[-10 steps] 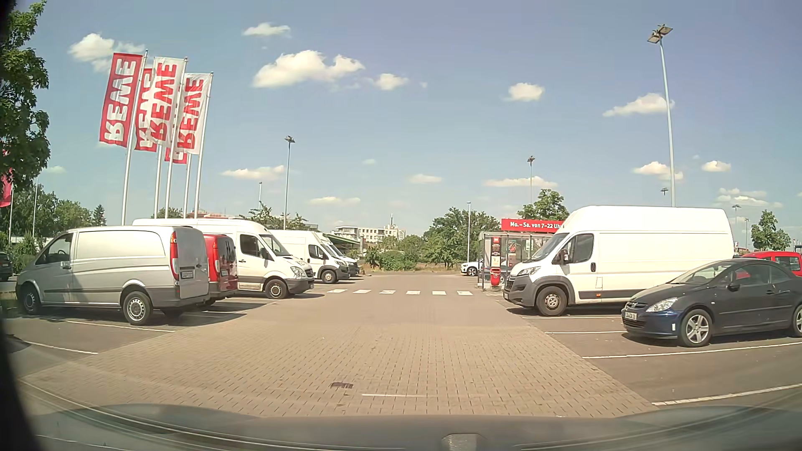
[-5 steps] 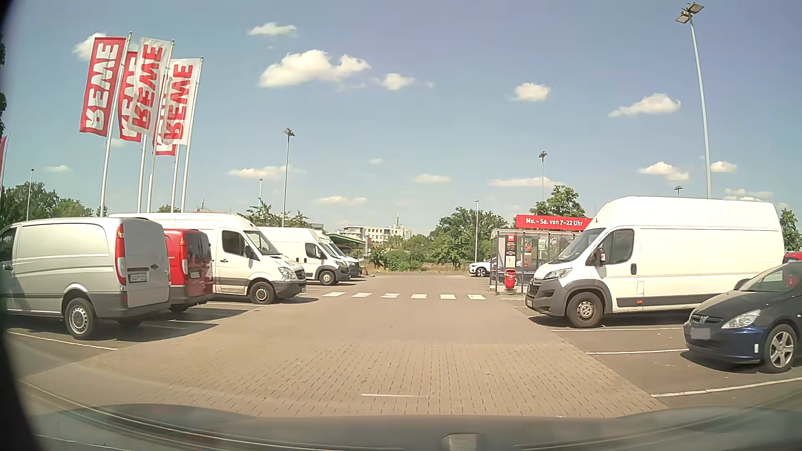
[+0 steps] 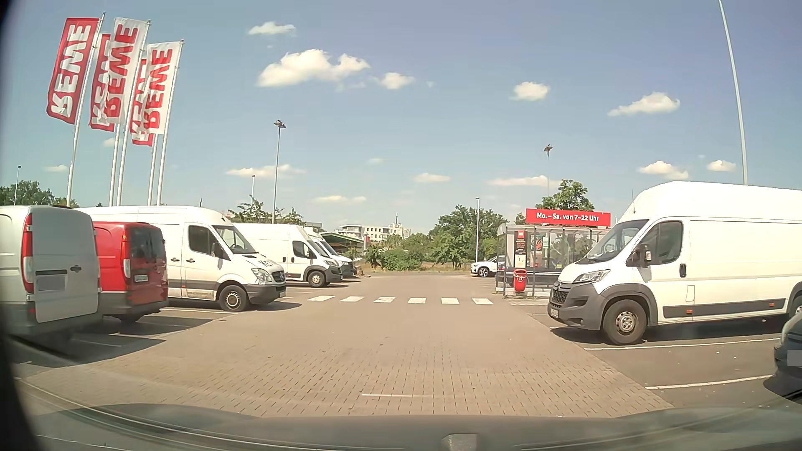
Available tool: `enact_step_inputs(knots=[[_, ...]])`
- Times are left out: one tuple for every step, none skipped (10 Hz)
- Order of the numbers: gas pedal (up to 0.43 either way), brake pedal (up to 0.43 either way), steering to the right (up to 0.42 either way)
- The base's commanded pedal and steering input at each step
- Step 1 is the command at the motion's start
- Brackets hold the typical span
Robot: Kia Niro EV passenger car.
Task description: Follow the waypoints while adhering to traffic rules and regulations
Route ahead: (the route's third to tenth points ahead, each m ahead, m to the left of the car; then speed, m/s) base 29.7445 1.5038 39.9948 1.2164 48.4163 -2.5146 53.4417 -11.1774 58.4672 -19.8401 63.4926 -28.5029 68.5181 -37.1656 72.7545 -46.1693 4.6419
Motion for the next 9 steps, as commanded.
enact_step_inputs(knots=[[0.067, 0.030, 0.010], [0.000, 0.030, 0.011], [0.000, 0.030, 0.011], [0.000, 0.030, 0.011], [0.000, 0.030, 0.011], [0.000, 0.030, 0.011], [0.000, 0.030, 0.010], [0.000, 0.030, 0.010], [0.000, 0.030, 0.010]])
